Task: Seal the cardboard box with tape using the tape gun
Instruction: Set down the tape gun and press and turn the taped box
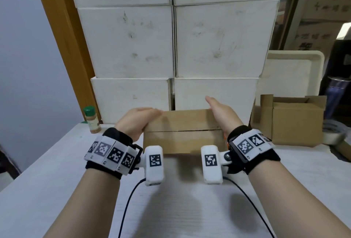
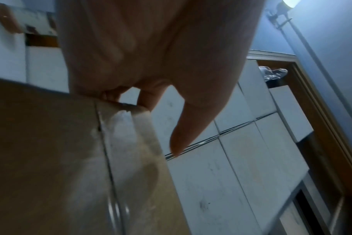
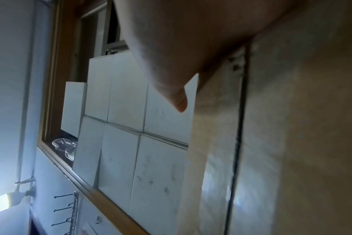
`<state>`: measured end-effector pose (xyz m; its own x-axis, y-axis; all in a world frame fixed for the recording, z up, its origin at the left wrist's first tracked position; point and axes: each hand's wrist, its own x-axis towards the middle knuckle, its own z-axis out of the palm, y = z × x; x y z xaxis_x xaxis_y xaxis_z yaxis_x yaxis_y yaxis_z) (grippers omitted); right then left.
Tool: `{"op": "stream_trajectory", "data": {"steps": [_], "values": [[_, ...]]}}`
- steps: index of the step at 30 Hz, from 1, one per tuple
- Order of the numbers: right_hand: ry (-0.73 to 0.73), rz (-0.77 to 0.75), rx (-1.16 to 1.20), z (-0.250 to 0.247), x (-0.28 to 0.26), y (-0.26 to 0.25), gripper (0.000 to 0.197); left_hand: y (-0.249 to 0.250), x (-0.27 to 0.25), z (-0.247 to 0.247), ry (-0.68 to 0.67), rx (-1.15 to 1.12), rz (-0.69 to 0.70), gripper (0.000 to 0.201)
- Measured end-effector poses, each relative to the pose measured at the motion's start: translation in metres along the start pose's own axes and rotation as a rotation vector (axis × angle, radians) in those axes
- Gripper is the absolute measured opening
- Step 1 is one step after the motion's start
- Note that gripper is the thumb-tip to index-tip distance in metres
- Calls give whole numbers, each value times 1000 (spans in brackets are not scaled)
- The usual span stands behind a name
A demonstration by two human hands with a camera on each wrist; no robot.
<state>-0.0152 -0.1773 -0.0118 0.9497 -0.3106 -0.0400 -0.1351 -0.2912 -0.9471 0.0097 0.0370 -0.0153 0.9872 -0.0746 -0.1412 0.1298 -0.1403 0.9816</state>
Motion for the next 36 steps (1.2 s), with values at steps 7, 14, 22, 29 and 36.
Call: {"op": "stream_trajectory", "data": {"steps": [7,14,22,29,36], "values": [[23,-87,-102,-9,-8,-11,95,8,5,-13,280,346,96,87],[-68,4,-515,16,-9,-11,91,-8,11,11,102,460,-39,89],[-62,217,-783,39,4,-15,119,-20,15,22,79,356,-113,77],[19,291,-914,60,9,-17,141,-23,19,23,113,392,-87,71],[-88,138,-874,25,15,-8,79,-23,22,17,64,338,-103,54]]}}
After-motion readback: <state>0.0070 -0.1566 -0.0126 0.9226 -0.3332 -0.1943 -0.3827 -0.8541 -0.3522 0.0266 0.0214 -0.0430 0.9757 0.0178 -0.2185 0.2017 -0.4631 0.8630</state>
